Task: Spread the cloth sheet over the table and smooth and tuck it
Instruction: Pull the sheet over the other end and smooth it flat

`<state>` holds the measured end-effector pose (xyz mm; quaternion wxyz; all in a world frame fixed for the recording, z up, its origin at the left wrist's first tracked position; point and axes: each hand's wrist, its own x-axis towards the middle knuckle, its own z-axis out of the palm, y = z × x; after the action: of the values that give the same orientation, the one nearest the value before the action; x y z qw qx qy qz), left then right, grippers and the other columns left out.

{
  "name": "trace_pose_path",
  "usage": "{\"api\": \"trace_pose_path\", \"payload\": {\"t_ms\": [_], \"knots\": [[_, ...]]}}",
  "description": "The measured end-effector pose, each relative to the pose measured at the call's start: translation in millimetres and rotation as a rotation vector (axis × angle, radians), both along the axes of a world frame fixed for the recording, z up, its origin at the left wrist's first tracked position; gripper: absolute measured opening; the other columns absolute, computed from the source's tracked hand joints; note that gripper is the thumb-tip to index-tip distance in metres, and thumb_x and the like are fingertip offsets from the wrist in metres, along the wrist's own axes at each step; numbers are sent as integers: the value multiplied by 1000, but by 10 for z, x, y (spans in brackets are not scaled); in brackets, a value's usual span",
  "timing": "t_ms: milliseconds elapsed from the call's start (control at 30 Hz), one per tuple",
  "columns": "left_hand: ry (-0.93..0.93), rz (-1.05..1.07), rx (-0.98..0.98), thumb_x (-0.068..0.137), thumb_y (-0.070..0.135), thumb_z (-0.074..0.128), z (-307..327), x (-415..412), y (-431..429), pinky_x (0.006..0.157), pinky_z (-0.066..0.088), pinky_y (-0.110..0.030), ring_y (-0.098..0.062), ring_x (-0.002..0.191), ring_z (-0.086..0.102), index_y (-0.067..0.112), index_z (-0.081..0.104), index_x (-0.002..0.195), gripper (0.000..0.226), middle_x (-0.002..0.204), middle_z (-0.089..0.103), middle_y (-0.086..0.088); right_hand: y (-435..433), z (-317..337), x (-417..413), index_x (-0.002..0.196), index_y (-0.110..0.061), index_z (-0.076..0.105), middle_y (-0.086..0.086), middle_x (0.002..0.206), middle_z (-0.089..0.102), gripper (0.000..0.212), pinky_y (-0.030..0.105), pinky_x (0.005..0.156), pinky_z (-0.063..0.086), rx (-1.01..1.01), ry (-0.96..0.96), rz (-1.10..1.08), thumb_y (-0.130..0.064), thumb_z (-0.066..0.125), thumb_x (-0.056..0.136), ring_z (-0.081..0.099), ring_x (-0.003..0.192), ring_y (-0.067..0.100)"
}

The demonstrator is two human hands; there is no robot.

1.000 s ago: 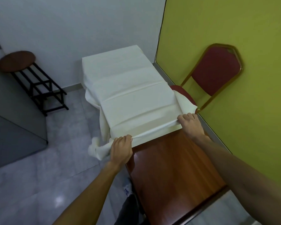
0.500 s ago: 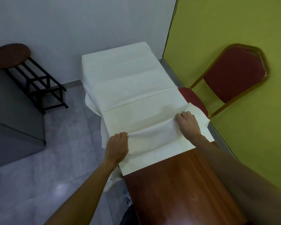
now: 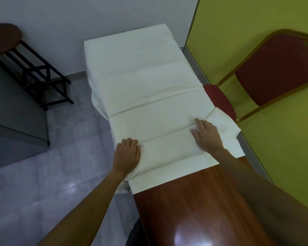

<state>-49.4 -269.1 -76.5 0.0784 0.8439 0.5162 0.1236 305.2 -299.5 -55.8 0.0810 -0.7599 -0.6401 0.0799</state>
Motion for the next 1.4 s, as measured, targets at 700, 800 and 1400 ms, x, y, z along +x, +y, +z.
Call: {"api": "trace_pose_path", "payload": {"t_ms": [700, 800, 1400], "knots": [[56, 164, -89, 101, 47, 36, -137, 885, -1702, 123, 12, -52, -28, 153, 4, 7, 29, 153, 66, 163, 19, -12, -1346, -266, 374, 149, -4, 33, 21, 156, 33, 91, 51, 121, 21, 9, -9, 93, -73, 38, 90, 27, 146, 35], [43, 270, -149, 102, 54, 30, -222, 990, -1733, 124, 4, -50, -26, 153, -7, 11, 12, 158, 72, 166, 2, -10, -1319, -332, 322, 153, -3, 24, 24, 160, 22, 98, 49, 122, 8, -25, -33, 64, -76, 34, 89, 15, 150, 38], [167, 329, -100, 100, 28, 16, -256, 1132, -1707, 118, 18, -62, -38, 150, 17, 8, 31, 153, 58, 162, 24, -14, -1436, -319, 388, 154, -14, 32, 25, 159, 24, 62, 51, 121, 13, -35, 46, 127, -46, 11, 105, 16, 149, 42]]}}
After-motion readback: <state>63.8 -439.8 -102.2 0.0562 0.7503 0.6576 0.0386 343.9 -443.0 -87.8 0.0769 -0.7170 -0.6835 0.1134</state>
